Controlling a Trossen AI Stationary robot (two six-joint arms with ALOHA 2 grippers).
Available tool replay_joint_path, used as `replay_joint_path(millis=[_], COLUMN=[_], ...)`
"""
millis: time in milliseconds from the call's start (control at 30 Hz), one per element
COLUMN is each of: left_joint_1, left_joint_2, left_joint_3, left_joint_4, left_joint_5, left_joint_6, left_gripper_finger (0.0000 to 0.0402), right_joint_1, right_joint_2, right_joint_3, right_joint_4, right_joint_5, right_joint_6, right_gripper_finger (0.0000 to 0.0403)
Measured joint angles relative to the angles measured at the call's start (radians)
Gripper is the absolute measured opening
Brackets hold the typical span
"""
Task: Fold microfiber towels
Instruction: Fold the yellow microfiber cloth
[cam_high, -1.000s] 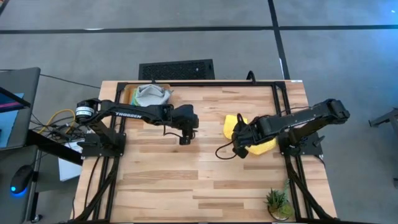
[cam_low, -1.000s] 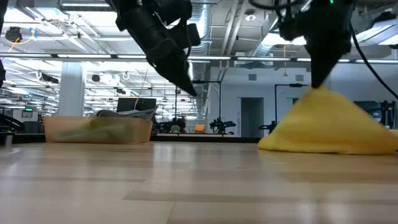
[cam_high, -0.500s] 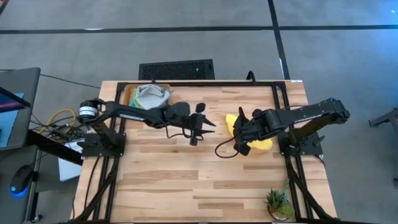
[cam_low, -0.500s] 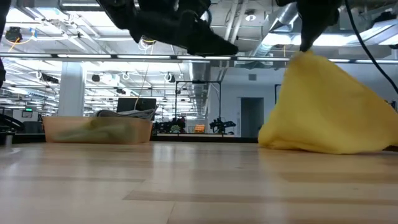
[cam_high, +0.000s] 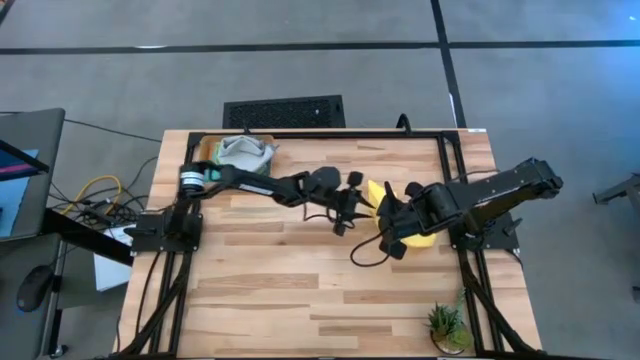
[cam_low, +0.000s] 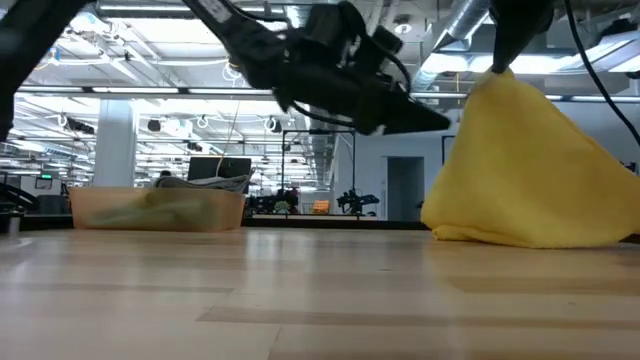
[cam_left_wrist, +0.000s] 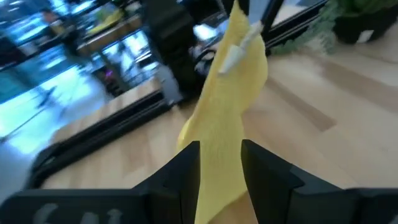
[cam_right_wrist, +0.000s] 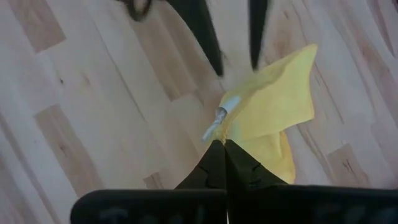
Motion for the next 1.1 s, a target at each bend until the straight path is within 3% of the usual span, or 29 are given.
replay_joint_path(millis=[100, 333, 633, 1100], left_joint_1=[0.005, 0.006, 0.01, -0.01], left_joint_2=[0.062, 0.126, 0.122, 0.14], left_joint_3=[0.113, 0.269, 0.278, 0.277], left_joint_4=[-0.048, -0.208, -0.266, -0.259], left_joint_5=[0.079, 0.081, 0.287, 0.284], left_joint_6=[0.003, 0.028, 0.111, 0.213], left_gripper_finger=[0.0109, 0.0109, 0.0109, 0.0109], right_joint_1=[0.016, 0.043, 0.05, 0.039], right_joint_2=[0.0, 0.0, 0.0, 0.0], right_joint_3=[0.0, 0.0, 0.0, 0.0], right_joint_4=[0.0, -0.001, -0.008, -0.008], right_joint_5=[0.0, -0.02, -0.027, -0.028], right_joint_6=[0.005, 0.026, 0.027, 0.028], right_gripper_finger=[0.0003, 0.0003, 0.0004, 0.0003])
